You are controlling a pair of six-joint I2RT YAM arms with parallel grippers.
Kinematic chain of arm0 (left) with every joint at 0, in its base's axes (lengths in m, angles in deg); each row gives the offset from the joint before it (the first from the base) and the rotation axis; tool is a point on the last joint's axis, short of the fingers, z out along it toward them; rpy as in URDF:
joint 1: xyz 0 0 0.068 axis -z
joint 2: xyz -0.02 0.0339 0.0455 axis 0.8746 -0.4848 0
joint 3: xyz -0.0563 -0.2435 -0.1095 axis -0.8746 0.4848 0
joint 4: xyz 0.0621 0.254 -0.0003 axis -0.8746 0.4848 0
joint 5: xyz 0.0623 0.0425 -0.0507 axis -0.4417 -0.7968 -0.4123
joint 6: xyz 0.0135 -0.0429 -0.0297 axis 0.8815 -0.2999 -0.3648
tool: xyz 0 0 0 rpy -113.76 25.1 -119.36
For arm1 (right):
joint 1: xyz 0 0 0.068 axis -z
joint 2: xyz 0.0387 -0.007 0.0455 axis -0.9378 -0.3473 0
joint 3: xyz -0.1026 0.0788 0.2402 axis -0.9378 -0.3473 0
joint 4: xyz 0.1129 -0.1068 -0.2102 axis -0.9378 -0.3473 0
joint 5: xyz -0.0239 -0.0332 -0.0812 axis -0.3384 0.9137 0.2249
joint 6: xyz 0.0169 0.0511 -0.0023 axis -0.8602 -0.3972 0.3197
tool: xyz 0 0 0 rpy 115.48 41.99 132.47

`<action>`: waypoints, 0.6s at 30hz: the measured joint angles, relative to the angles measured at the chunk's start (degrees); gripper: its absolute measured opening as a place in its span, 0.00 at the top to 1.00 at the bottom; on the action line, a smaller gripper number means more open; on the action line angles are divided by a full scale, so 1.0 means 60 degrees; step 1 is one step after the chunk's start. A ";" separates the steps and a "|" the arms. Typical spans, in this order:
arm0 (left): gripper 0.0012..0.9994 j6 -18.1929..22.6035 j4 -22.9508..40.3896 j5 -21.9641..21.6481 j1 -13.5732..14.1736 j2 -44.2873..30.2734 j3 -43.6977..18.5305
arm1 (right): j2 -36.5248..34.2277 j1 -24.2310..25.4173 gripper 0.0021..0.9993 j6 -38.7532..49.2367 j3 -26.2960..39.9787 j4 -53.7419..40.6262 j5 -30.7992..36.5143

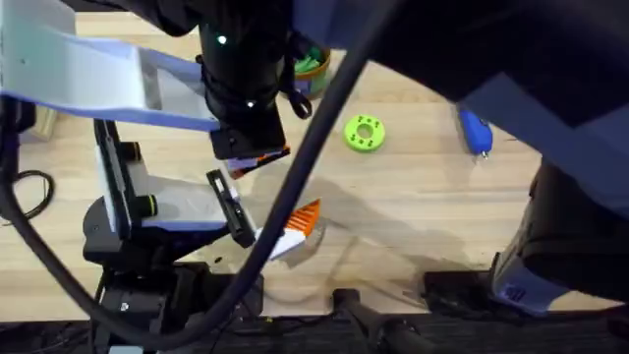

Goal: Pick up the gripper from the table and insert it into the empty holder that is missing its gripper. Then pick up a screw, insert it into the mounting hole, and use the screwdriver to tighten it. Finally, clean up the table by picking up the vegetable and placing it into the bucket.

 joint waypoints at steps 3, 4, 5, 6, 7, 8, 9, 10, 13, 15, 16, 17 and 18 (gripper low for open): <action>0.01 0.0001 -0.0002 -0.0001 0.0000 0.0002 0.0000 | 0.0001 0.0000 1.00 -0.0007 0.0004 -0.0011 0.0000; 0.01 0.0002 0.0000 0.0000 0.0000 -0.0001 0.0000 | 0.0001 0.0000 1.00 -0.0007 0.0004 -0.0013 0.0000; 0.01 0.0004 -0.0002 0.0000 0.0000 0.0002 0.0000 | 0.0001 0.0000 1.00 -0.0007 0.0004 -0.0015 0.0000; 0.01 0.0004 -0.0002 0.0000 0.0000 0.0002 0.0000 | 0.0001 0.0000 1.00 -0.0007 0.0004 -0.0018 0.0000; 0.01 0.0004 -0.0002 0.0000 0.0000 0.0002 0.0000 | 0.0001 0.0000 1.00 -0.0007 0.0004 -0.0022 0.0000; 0.01 0.0004 -0.0002 0.0000 0.0000 -0.0001 0.0000 | 0.0009 0.0000 1.00 -0.0007 0.0004 -0.0025 0.0000; 0.01 0.0004 -0.0002 0.0000 0.0000 -0.0001 0.0000 | 0.0017 0.0000 1.00 -0.0007 0.0004 -0.0029 0.0000; 0.01 0.0006 -0.0002 0.0000 0.0000 0.0000 0.0000 | 0.0034 0.0000 1.00 -0.0007 0.0004 -0.0029 0.0000; 0.01 0.0007 -0.0002 0.0000 0.0000 0.0002 0.0000 | 0.0131 0.0000 1.00 -0.0011 0.0004 -0.0033 0.0000; 0.01 0.0007 -0.0002 0.0000 0.0000 -0.0001 0.0000 | 0.0223 0.0000 1.00 -0.0015 0.0004 -0.0033 0.0000; 0.01 0.0007 -0.0002 0.0000 0.0000 0.0002 0.0000 | 0.0269 0.0000 1.00 -0.0024 0.0004 -0.0033 -0.0003; 0.01 0.0007 -0.0002 0.0000 0.0000 0.0002 0.0000 | 0.0309 0.0000 1.00 -0.0036 0.0004 -0.0033 0.0000; 0.01 0.0007 -0.0002 0.0000 0.0000 0.0002 0.0000 | 0.0343 0.0000 1.00 -0.0040 0.0004 -0.0033 -0.0004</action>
